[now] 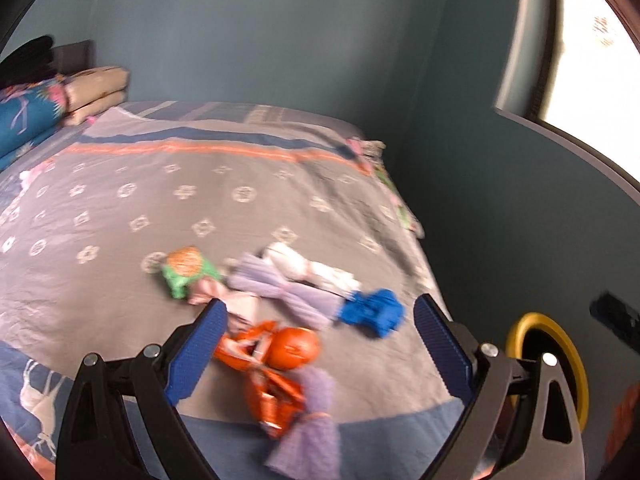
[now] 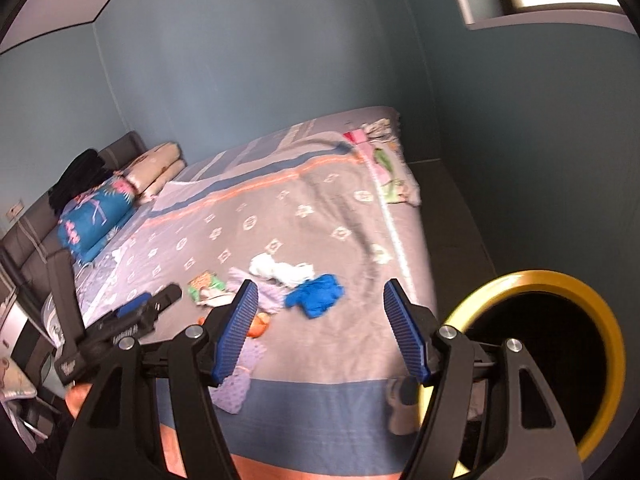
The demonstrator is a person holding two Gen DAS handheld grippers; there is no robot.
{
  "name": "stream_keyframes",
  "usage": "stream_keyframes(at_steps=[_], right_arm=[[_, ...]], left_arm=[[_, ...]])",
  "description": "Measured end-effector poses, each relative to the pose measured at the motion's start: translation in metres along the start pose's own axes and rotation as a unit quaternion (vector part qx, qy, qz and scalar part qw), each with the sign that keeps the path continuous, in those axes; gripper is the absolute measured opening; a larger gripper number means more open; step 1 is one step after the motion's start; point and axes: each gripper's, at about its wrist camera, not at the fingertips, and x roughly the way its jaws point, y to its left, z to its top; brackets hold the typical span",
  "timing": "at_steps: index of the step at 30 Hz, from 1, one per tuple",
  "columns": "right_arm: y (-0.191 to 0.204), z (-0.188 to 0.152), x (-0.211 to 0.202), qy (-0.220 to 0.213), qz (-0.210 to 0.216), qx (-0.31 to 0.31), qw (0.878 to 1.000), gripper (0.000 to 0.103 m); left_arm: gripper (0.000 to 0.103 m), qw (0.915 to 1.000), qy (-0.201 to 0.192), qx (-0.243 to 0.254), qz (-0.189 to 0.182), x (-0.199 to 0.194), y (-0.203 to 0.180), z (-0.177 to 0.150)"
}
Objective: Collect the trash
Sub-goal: 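Grasp the purple foam net with the right gripper while the left approaches the green packet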
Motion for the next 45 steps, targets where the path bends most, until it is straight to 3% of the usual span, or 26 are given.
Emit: stream_keyframes(at_steps=[11,20,35,41,45], right_arm=[[0.07,-0.022,0.069,0.065,0.043,-0.031,0.996,0.063],[0.107,-0.064,0.132,0.139,0.05,-0.071,0.986,0.063],[0.115,-0.113,0.202,0.232,0.053,-0.096,0.966,0.062],[0.118,-0.124,0.215,0.261,0.052,-0.11,0.958,0.05],[0.12,-0.131,0.22,0.277,0.056,-0.118,0.952,0.047]], left_arm=[[0.091,0.9959,0.008,-0.056,0.07,0.035,0.096,0.018],[0.091,0.9907,0.043,-0.076,0.104,0.084,0.145,0.011],[0.091,0.9849,0.087,-0.065,0.134,0.165,0.177,0.015],[0.09,0.9859,0.096,-0.035,0.133,0.191,0.17,0.016],[0.077,0.9871,0.107,-0.035,0.114,0.201,0.169,0.014]])
